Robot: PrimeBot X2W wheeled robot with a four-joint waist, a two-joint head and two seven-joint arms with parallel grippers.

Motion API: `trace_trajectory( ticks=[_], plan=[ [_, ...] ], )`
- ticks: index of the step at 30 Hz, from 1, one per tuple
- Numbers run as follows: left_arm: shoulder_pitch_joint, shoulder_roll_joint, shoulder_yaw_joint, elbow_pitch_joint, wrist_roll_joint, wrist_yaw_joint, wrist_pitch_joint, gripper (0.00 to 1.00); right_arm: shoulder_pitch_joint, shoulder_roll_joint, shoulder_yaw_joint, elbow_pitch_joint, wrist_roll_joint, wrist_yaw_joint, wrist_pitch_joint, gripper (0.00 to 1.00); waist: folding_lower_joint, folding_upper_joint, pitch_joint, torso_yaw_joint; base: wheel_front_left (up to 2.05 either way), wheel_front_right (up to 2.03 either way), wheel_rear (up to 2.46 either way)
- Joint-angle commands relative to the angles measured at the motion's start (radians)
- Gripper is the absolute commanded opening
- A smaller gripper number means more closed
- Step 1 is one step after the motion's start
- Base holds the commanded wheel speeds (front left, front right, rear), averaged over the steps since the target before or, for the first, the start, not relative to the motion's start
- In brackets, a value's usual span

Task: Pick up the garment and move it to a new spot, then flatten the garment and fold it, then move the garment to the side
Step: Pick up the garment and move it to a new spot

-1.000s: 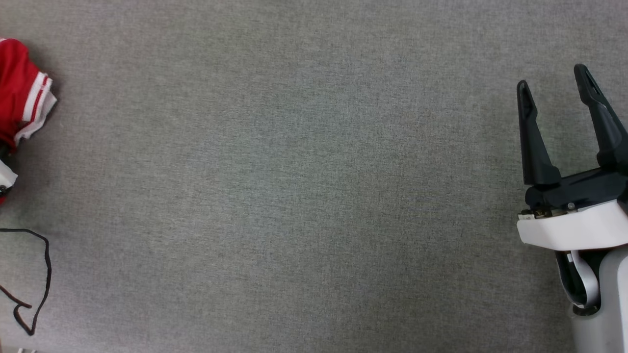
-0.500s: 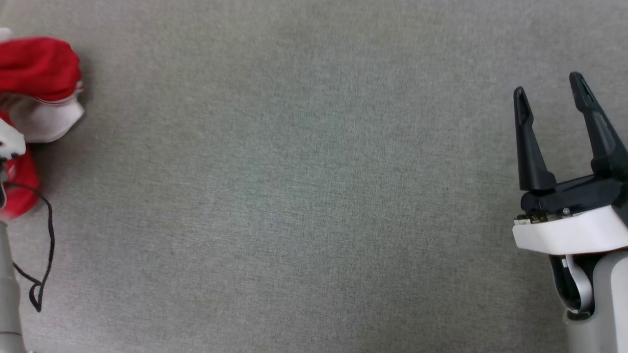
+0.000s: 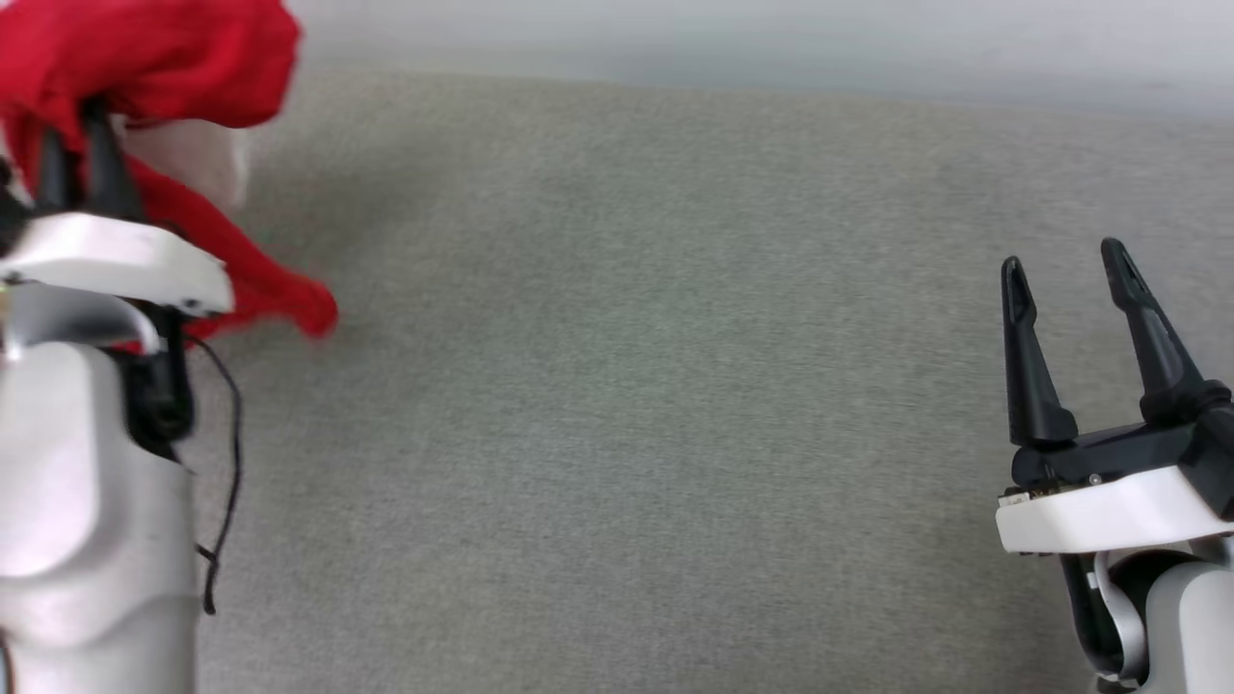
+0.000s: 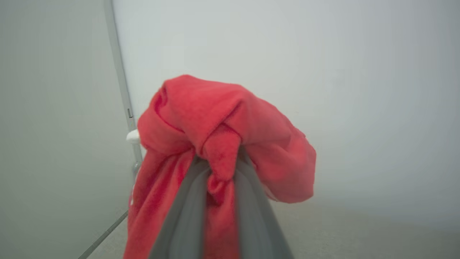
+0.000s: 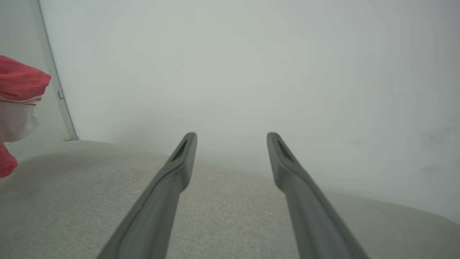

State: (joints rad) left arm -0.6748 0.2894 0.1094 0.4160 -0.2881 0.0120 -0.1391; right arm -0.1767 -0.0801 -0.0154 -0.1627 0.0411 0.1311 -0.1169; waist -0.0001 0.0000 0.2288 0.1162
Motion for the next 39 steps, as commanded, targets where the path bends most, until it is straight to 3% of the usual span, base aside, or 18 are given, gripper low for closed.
trace_trajectory(
  ticks=[1,10,14,21,27,28,29,34,39],
  plan=[
    [0.040,-0.029,-0.028,-0.043,0.012,0.003,-0.005,0.00,0.017,0.010,0.001,-0.005,-0.002,-0.001,0.004,1.00,0.0001,0.0000,-0.035,-0.048,0.00,0.00,0.00],
    [0.176,-0.164,-0.200,-0.225,0.033,-0.030,0.035,0.00,0.034,0.024,0.004,-0.005,0.013,-0.001,0.011,1.00,0.0001,0.0000,-0.050,-0.206,0.00,0.00,0.00],
    [0.207,-0.197,-0.271,-0.239,0.036,-0.046,0.051,0.00,0.039,0.027,0.002,-0.004,0.020,-0.001,0.004,1.00,0.0001,0.0000,-0.035,-0.256,0.00,0.00,0.00],
    [0.271,-0.232,-0.456,-0.147,0.023,-0.063,0.073,0.00,0.035,0.031,-0.005,0.015,0.040,-0.001,-0.016,1.00,0.0001,0.0000,0.024,-0.336,0.00,0.00,0.00],
    [0.329,-0.239,-0.586,-0.039,-0.020,-0.053,0.060,0.00,0.022,0.030,-0.007,0.043,0.066,-0.001,-0.040,1.00,0.0001,0.0000,0.049,-0.341,0.00,0.00,0.00],
    [0.335,-0.239,-0.603,-0.028,-0.027,-0.053,0.054,0.18,0.022,0.030,-0.009,0.049,0.068,-0.001,-0.041,1.00,0.0001,0.0000,0.046,-0.335,0.00,0.00,0.00],
    [0.337,-0.239,-0.618,-0.023,-0.037,-0.049,0.044,1.00,0.022,0.030,-0.010,0.051,0.067,-0.001,-0.043,1.00,0.0001,0.0000,0.044,-0.327,0.00,0.00,0.00],
    [0.314,-0.239,-0.677,-0.009,-0.040,-0.041,-0.028,1.00,0.035,0.030,-0.016,0.068,0.056,-0.001,-0.039,1.00,0.0001,0.0000,0.003,-0.270,0.00,0.00,0.00],
    [0.316,-0.239,-0.666,-0.048,-0.050,-0.021,-0.095,1.00,0.064,0.030,-0.023,0.072,0.043,-0.001,-0.023,1.00,0.0001,0.0000,-0.057,-0.210,0.00,0.00,0.00]
  ],
)
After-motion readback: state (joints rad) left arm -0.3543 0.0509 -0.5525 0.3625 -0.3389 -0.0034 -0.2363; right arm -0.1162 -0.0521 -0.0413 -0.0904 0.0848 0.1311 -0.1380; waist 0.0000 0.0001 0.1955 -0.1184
